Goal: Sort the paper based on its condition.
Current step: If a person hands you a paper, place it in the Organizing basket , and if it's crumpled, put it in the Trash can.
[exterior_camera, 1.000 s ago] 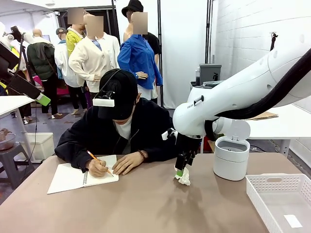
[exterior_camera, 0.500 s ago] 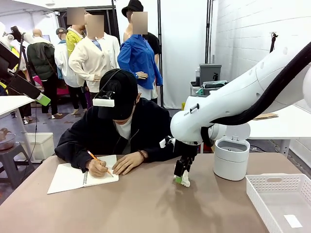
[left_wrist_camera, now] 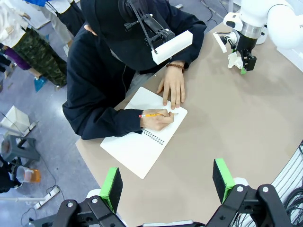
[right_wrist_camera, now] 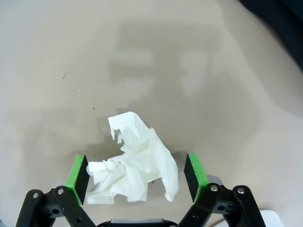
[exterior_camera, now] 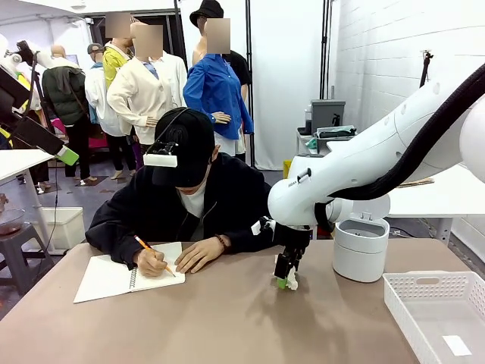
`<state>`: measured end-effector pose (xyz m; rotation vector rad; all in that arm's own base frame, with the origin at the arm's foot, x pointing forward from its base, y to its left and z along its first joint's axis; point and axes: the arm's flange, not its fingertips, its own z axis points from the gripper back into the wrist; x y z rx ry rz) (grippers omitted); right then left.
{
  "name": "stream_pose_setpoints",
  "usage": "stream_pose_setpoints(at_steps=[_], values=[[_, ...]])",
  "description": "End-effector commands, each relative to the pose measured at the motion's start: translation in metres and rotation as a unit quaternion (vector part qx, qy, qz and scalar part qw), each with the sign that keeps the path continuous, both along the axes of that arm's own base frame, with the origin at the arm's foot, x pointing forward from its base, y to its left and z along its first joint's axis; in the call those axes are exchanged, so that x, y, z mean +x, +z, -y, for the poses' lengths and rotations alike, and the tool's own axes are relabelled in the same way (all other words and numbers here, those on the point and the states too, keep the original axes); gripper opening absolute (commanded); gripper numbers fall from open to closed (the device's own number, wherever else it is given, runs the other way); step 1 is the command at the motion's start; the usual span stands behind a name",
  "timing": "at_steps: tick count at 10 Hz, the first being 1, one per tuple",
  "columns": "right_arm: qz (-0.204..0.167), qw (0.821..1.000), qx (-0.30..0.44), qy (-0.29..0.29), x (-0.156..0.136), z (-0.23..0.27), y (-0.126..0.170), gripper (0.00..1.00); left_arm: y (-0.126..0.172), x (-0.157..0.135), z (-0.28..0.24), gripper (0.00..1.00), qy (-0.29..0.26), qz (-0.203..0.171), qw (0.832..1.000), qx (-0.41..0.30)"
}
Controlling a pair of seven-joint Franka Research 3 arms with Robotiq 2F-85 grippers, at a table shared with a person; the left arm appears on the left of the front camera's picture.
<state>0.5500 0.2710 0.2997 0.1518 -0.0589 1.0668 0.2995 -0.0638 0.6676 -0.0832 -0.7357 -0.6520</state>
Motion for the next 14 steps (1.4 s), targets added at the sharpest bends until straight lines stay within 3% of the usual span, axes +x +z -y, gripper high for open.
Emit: stream_pose_setpoints(at_steps=[1, 2, 4, 8, 9, 12, 14], values=[[-0.003, 1.0, 0.001, -0.001, -0.003, 0.0, 0.002, 1.0, 0.001, 0.0, -0.001, 1.0, -0.001, -0.001, 1.0, -0.003], [0.0, 1.0, 0.0, 0.0, 0.0, 0.0, 0.0, 1.0, 0.001, 0.0, -0.001, 1.0, -0.001, -0.001, 1.0, -0.003], [0.007, 1.0, 0.013, -0.003, 0.0, 0.001, 0.003, 0.66, 0.001, 0.0, -0.001, 1.0, -0.001, -0.001, 1.0, -0.003], [0.007, 0.999, 0.032, -0.036, -0.005, 0.003, 0.01, 0.66, 0.001, 0.0, -0.001, 1.0, -0.001, -0.001, 1.0, -0.003], [0.005, 0.998, 0.036, -0.052, -0.013, 0.004, 0.025, 0.66, 0.001, 0.0, -0.001, 1.0, -0.001, -0.001, 1.0, -0.003], [0.035, 0.992, 0.032, -0.121, -0.056, 0.013, 0.118, 0.66, 0.001, 0.0, -0.001, 1.0, -0.001, -0.001, 1.0, -0.003], [0.039, 0.992, 0.027, -0.121, -0.075, 0.038, 0.167, 0.66, 0.001, 0.0, -0.001, 1.0, -0.001, -0.001, 1.0, -0.003]])
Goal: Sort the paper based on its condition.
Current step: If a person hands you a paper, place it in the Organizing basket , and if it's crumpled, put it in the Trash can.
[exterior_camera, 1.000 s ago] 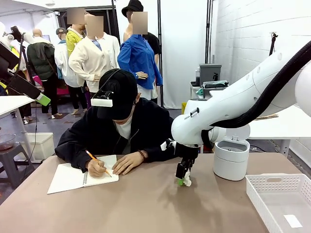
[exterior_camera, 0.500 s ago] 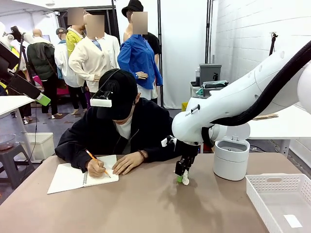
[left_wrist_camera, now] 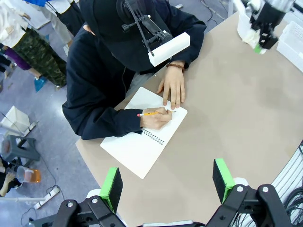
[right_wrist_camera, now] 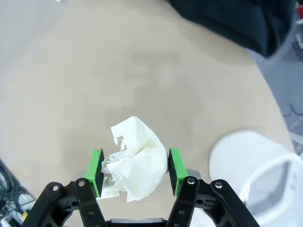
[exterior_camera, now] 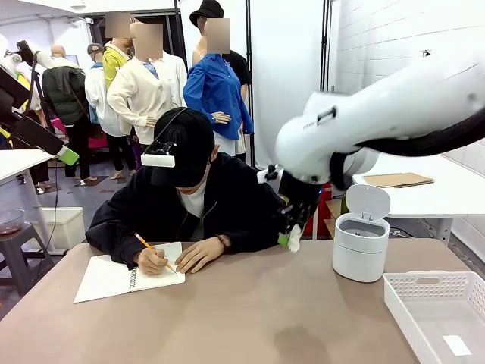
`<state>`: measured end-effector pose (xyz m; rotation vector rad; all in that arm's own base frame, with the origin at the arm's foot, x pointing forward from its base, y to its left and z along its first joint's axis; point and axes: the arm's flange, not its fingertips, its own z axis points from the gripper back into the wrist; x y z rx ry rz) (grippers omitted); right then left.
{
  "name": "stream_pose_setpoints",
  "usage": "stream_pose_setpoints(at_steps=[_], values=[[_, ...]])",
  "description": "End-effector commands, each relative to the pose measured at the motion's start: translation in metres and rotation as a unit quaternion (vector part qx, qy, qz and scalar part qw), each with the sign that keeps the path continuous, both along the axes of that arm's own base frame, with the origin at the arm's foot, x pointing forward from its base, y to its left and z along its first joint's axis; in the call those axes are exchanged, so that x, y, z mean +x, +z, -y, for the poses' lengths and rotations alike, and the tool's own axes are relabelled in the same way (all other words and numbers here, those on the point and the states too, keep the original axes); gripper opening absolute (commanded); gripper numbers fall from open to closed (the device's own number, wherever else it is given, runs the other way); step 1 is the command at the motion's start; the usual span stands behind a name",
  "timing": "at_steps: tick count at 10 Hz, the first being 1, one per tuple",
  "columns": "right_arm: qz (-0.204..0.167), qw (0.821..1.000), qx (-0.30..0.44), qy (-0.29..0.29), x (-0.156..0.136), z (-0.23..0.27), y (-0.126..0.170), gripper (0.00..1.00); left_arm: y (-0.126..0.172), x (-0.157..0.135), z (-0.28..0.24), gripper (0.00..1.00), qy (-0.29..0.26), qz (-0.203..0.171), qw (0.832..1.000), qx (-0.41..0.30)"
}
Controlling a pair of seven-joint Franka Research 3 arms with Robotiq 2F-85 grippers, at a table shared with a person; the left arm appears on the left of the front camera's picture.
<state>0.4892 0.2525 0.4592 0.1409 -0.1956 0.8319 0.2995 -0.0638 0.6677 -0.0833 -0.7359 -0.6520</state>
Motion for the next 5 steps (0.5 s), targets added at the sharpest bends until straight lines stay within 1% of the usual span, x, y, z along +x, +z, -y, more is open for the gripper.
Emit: stream_pose_setpoints(at_steps=[1, 3, 4, 5], values=[[0.002, 1.0, -0.012, -0.003, -0.017, 0.038, 0.027, 0.66, 0.001, 0.0, -0.001, 1.0, -0.001, -0.002, 1.0, -0.002], [0.047, 0.997, -0.039, -0.039, -0.012, 0.069, 0.045, 0.66, 0.001, 0.0, -0.001, 1.0, -0.001, -0.002, 1.0, -0.002], [0.056, 0.995, -0.059, -0.052, -0.005, 0.083, 0.048, 0.66, 0.001, 0.0, -0.001, 1.0, -0.001, -0.002, 1.0, -0.002], [0.074, 0.992, -0.07, -0.072, 0.004, 0.095, 0.052, 0.66, 0.001, 0.0, -0.001, 1.0, -0.001, -0.002, 1.0, -0.002]])
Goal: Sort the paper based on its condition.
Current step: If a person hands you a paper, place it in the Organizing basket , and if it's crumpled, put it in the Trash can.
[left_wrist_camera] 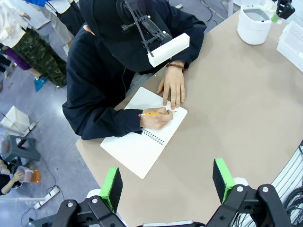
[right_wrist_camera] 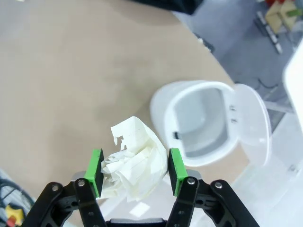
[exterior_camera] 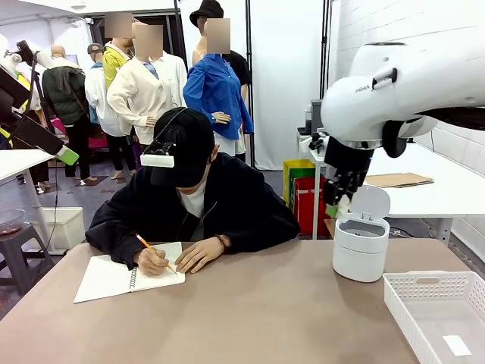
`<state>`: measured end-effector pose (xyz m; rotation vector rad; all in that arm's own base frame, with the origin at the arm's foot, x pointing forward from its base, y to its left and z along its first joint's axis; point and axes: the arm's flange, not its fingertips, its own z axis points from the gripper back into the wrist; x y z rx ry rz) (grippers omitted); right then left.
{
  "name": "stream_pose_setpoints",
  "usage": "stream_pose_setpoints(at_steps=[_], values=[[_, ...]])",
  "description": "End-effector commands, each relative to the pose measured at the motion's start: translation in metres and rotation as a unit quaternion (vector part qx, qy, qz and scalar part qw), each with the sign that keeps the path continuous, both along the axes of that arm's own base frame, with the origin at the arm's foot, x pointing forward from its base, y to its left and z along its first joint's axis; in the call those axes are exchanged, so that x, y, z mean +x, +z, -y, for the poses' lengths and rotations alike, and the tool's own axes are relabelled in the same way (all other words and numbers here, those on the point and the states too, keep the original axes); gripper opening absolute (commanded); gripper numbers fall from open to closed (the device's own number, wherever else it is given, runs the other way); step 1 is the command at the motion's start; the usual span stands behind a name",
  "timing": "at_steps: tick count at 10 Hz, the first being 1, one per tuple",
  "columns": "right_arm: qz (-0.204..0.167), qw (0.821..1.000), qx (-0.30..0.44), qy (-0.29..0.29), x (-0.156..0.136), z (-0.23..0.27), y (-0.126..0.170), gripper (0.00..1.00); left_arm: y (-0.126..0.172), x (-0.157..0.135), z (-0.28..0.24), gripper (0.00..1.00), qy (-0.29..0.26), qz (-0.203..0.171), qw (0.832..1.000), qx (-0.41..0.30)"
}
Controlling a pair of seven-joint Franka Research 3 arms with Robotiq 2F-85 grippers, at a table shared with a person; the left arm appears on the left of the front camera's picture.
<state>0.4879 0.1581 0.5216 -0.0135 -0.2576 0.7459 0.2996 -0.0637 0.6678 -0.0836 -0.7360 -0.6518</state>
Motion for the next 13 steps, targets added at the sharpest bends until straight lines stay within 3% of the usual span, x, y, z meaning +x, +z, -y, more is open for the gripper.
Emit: stream_pose_setpoints(at_steps=[1, 7, 8, 11, 12, 13], values=[[0.032, 0.999, -0.03, -0.03, 0.014, 0.012, -0.01, 0.66, 0.001, 0.0, -0.001, 1.0, -0.001, -0.002, 1.0, -0.002], [0.083, 0.992, -0.035, -0.084, 0.056, 0.046, -0.019, 0.66, 0.001, 0.0, -0.001, 1.0, -0.001, -0.002, 1.0, -0.002], [0.066, 0.996, -0.025, -0.059, 0.043, 0.043, -0.013, 0.66, 0.001, 0.0, -0.001, 1.0, -0.001, -0.002, 1.0, -0.002], [0.066, 0.996, -0.025, -0.059, 0.043, 0.043, -0.013, 0.66, 0.001, 0.0, -0.001, 1.0, -0.001, -0.002, 1.0, -0.002], [0.069, 0.995, -0.023, -0.062, 0.047, 0.044, -0.015, 0.73, 0.001, 0.0, -0.001, 1.0, -0.001, -0.002, 1.0, -0.002], [0.062, 0.996, -0.023, -0.066, 0.048, 0.046, -0.017, 0.91, 0.001, 0.0, -0.001, 1.0, -0.001, -0.002, 1.0, -0.002]])
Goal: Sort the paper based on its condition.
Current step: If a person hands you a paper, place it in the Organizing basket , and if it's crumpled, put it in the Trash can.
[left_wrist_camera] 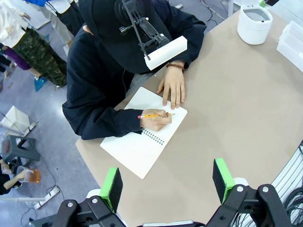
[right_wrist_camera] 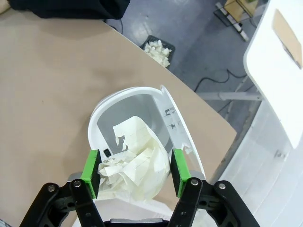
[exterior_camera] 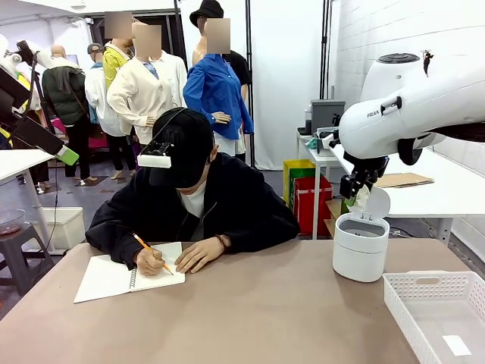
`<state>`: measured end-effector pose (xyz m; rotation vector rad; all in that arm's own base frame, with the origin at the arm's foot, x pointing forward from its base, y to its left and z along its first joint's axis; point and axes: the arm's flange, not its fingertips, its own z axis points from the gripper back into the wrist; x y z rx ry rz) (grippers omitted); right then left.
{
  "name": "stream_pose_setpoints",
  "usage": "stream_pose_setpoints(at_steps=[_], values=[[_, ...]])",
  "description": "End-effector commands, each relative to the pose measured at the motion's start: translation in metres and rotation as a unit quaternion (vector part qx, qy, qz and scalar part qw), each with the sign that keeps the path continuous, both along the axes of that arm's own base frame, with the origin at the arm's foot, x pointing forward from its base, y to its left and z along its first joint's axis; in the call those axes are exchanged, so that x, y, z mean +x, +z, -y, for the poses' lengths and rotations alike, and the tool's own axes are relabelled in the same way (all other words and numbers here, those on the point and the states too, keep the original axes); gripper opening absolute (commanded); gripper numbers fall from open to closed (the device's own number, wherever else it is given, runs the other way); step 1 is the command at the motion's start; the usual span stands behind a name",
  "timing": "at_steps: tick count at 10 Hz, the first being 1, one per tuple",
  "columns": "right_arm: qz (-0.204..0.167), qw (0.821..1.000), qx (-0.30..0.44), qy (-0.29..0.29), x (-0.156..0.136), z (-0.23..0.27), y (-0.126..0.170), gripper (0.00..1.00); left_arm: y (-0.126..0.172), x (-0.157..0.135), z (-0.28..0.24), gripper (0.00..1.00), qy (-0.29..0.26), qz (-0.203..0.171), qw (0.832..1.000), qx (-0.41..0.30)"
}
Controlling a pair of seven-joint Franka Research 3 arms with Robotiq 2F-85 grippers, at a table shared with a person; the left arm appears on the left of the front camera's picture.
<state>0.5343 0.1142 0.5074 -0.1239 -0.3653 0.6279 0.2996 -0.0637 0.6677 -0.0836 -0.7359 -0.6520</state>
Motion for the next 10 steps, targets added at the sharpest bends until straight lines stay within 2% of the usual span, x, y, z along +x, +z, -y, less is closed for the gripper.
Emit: stream_pose_setpoints(at_steps=[1, 7, 8, 9, 10], values=[[-0.01, 1.0, 0.0, -0.005, 0.0, 0.002, -0.004, 1.0, 0.001, 0.0, -0.001, 1.0, -0.001, -0.002, 1.0, -0.002], [-0.02, 1.0, 0.007, 0.014, -0.007, -0.011, -0.003, 1.0, 0.001, 0.0, -0.001, 1.0, -0.001, -0.002, 1.0, -0.002], [-0.05, 0.997, 0.041, 0.041, -0.009, -0.018, -0.004, 1.0, 0.001, 0.0, -0.001, 1.0, -0.001, -0.002, 1.0, -0.002], [-0.015, 1.0, -0.002, 0.005, -0.003, -0.006, -0.004, 1.0, 0.001, 0.0, -0.001, 1.0, -0.001, -0.002, 1.0, -0.002], [-0.015, 1.0, -0.002, 0.005, -0.003, -0.006, -0.004, 1.0, 0.001, 0.0, -0.001, 1.0, -0.001, -0.002, 1.0, -0.002]])
